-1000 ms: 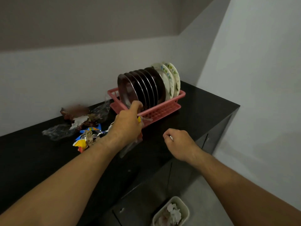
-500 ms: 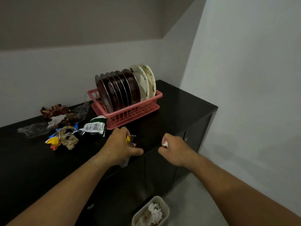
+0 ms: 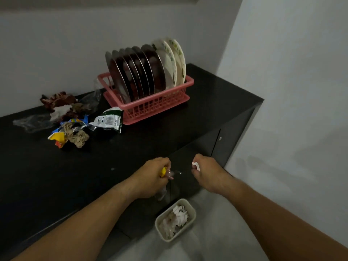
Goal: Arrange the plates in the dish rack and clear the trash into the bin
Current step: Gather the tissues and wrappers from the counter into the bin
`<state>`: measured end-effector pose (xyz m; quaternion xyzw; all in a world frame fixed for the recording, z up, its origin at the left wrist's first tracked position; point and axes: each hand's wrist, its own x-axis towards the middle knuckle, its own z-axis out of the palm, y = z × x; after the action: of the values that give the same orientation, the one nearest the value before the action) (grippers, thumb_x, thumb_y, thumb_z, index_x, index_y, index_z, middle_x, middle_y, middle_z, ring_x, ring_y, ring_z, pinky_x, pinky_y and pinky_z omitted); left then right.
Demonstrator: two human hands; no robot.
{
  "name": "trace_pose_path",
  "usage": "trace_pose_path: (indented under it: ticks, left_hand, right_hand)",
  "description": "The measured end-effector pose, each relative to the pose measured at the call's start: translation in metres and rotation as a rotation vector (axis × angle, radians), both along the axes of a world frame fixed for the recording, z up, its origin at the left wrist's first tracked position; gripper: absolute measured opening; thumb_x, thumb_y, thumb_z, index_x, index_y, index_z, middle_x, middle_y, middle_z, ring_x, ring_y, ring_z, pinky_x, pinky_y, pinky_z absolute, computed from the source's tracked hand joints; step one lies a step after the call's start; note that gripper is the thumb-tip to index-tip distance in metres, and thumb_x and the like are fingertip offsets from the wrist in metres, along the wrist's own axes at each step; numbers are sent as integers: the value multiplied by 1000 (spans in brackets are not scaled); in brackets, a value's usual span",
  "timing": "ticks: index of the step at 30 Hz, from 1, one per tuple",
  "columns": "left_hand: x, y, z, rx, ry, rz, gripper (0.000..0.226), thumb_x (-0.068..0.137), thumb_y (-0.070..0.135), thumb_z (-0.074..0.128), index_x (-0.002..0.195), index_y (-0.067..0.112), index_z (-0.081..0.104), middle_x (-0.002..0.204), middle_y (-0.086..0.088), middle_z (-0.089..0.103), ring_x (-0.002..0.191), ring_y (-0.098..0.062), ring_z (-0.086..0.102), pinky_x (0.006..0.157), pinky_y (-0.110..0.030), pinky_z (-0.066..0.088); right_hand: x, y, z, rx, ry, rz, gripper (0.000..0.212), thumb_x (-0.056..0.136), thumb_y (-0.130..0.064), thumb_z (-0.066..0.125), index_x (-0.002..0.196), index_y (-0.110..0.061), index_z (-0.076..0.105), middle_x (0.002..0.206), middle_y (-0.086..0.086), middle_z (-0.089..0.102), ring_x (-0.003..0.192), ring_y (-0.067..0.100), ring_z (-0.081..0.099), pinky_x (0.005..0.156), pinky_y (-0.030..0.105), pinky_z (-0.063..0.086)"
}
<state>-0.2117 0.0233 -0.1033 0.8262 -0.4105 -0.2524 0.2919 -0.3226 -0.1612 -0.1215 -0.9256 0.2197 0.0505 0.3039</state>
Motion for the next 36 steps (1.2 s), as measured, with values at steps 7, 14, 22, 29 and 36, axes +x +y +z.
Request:
trace_pose_path:
  ticks: [7, 14, 22, 29, 36]
  left_hand:
    - [-2, 4, -107, -4, 52, 38, 23, 88, 26, 65, 82, 44, 52, 89, 13, 58, 78, -1, 58, 63, -19, 45]
    - [-5, 0, -288, 181, 43, -63, 49, 66, 33, 82, 101, 42, 49, 102, 20, 38, 89, -3, 49, 69, -15, 44]
    - [-3, 27, -474, 223, -108, 1, 34, 82, 19, 62, 83, 46, 41, 96, 21, 42, 86, 0, 50, 65, -14, 42]
    - [-5, 17, -563, 166, -197, 30, 20, 86, 27, 61, 84, 40, 44, 87, 18, 52, 79, -1, 54, 64, -17, 44]
    - [-5, -22, -611, 292, -236, -111, 30, 85, 32, 58, 113, 37, 48, 110, 8, 55, 99, -17, 58, 74, -26, 43]
  right_hand:
    - [-22, 5, -113, 15, 162, -20, 14, 98, -32, 55, 100, -19, 52, 93, 2, 60, 74, 14, 58, 58, 25, 44]
    - [-19, 3, -289, -2, 243, 18, 20, 92, -26, 59, 110, -19, 58, 110, 5, 61, 88, 16, 54, 66, 19, 38]
    - [29, 10, -500, -20, 413, 176, 41, 91, -10, 57, 132, -14, 55, 135, 10, 57, 122, 28, 55, 100, 32, 45]
    - [63, 0, -623, -20, 519, 321, 55, 86, -17, 69, 138, -18, 51, 137, 9, 56, 121, 28, 56, 99, 35, 48]
    - [52, -38, -594, 175, 456, 301, 87, 71, -27, 85, 147, -28, 42, 140, -4, 54, 119, 18, 57, 96, 23, 45]
